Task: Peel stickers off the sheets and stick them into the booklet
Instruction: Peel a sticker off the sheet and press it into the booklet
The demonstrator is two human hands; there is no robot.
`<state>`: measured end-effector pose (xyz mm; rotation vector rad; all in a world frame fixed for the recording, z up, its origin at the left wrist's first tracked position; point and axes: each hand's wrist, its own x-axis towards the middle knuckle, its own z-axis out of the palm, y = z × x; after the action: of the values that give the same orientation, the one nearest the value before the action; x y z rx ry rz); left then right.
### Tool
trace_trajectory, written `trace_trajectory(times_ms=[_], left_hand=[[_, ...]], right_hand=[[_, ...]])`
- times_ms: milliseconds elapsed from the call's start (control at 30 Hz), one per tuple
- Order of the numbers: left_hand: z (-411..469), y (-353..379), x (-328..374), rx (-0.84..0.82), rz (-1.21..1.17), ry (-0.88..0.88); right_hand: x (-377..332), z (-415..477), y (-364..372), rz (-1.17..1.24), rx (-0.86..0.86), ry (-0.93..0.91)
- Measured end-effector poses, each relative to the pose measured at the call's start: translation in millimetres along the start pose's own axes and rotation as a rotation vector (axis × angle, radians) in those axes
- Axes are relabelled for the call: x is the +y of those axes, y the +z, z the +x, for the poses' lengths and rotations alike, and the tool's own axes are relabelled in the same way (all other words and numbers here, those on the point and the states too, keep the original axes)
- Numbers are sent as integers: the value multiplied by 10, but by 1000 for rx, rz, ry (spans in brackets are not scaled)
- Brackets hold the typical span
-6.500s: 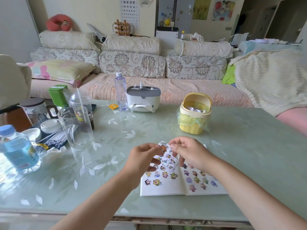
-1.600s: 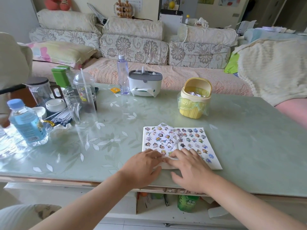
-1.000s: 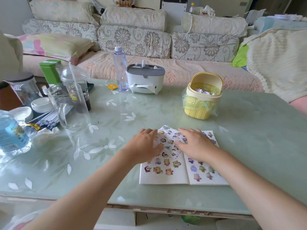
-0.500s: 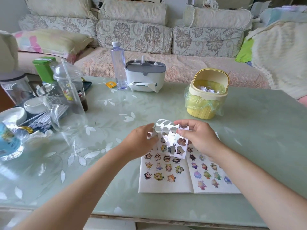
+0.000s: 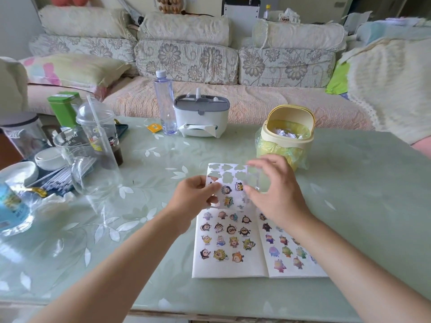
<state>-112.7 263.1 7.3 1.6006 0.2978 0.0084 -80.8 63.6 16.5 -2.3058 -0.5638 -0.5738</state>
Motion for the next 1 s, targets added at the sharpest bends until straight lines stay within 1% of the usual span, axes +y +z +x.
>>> trace_trajectory(times_ms=[33,100,200,267,400,467,667,833,900,1000], left_hand=[[-3,10,2,-4,-31,-16],[-15,30,12,-25,-106,-53],[-29,51,19,-84,-240,-95],[-36,61,17,-128,-293,-97],[-69,72,23,-225,-300,-55],[-86,82,27,-242,-330,-27],[-69,102,22,-155,-290,29],[-88,158,65,-71,-198,105],[-108,194,69,-61,-154,122],[-125,244,51,-63,-139,115]], right_hand=[[-34,-6,3,-70,36,-122],[-75,-19,44,-96,16,-224],[-120,-59,100,-51,-78,-200],[-109,-64,121,-49,-80,-173],[-123,-36,123,-21,-66,-141],[-130,-27,124,-24,-49,-139],[-109,32,95,-38,-18,-183],[-135,30,78,-152,67,-225],[-164,5,96,-189,97,-193],[-212,-6,124,-175,23,-40]])
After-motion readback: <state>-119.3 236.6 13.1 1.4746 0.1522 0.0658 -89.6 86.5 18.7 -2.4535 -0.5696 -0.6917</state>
